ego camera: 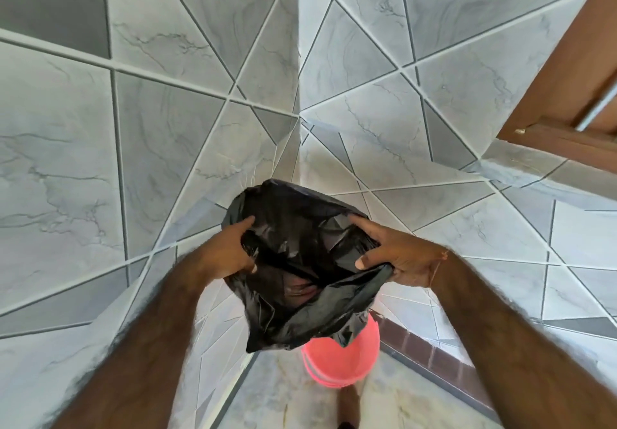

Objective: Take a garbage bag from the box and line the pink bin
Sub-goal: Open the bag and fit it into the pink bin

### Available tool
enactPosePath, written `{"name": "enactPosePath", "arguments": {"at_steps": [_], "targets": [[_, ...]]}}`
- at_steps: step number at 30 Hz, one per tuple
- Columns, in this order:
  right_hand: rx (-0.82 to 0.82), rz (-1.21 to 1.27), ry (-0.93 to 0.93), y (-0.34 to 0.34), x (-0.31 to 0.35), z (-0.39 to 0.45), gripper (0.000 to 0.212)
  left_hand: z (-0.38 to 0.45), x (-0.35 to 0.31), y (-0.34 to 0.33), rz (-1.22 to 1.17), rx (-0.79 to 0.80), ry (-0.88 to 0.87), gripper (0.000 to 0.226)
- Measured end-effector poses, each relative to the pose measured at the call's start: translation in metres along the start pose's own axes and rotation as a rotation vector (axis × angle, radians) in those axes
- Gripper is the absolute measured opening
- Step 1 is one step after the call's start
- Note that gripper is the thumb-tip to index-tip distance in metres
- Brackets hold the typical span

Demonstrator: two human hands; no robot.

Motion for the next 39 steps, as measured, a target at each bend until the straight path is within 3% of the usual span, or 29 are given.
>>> {"name": "enactPosePath", "arguments": {"at_steps": [3, 7, 17, 23, 26, 29, 32, 36, 39], "targets": [[0.073, 0.015, -0.002, -0.009, 0.006, -0.005, 0.07, -0.014, -0.003, -0.002, 0.13, 0.245, -0.083, 0.085], [0.016, -0.031, -0.067, -0.008, -0.01, -0.013, 0.069, -0.023, 0.002, -0.027, 0.232, 0.332, -0.117, 0.067], [-0.015, -0.004, -0.294, 0.016, -0.079, -0.015, 0.068, -0.006, 0.016, -0.111, 0.453, 0.507, -0.102, 0.083], [-0.139, -0.017, -0.44, 0.06, -0.144, 0.003, 0.084, 0.027, 0.013, -0.176, 0.51, 0.589, -0.101, 0.086], [-0.317, -0.234, -0.478, 0.092, -0.165, 0.015, 0.1, 0.049, 0.012, -0.21, 0.491, 0.559, -0.08, 0.081], [-0.338, -0.647, -0.44, 0.117, -0.174, 0.026, 0.104, 0.068, 0.015, -0.231, 0.429, 0.451, -0.071, 0.051], [-0.379, -0.966, -0.408, 0.136, -0.192, 0.029, 0.1, 0.08, 0.025, -0.244, 0.471, 0.308, -0.027, 0.058], [-0.524, -0.95, -0.355, 0.16, -0.222, 0.021, 0.105, 0.085, 0.035, -0.261, 0.415, 0.163, 0.037, 0.064], [-0.479, -0.963, -0.382, 0.165, -0.248, 0.018, 0.109, 0.085, 0.051, -0.275, 0.364, 0.136, 0.12, 0.065]]}}
Point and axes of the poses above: each hand's wrist, its own z-axis towards the middle knuckle, its own y-axis out of the back of the hand, x = y × z, the point moved 4 cm from there along z, towards the middle knuckle, and after that the axes turned 6 degrees about y, right-handed, at the moved point
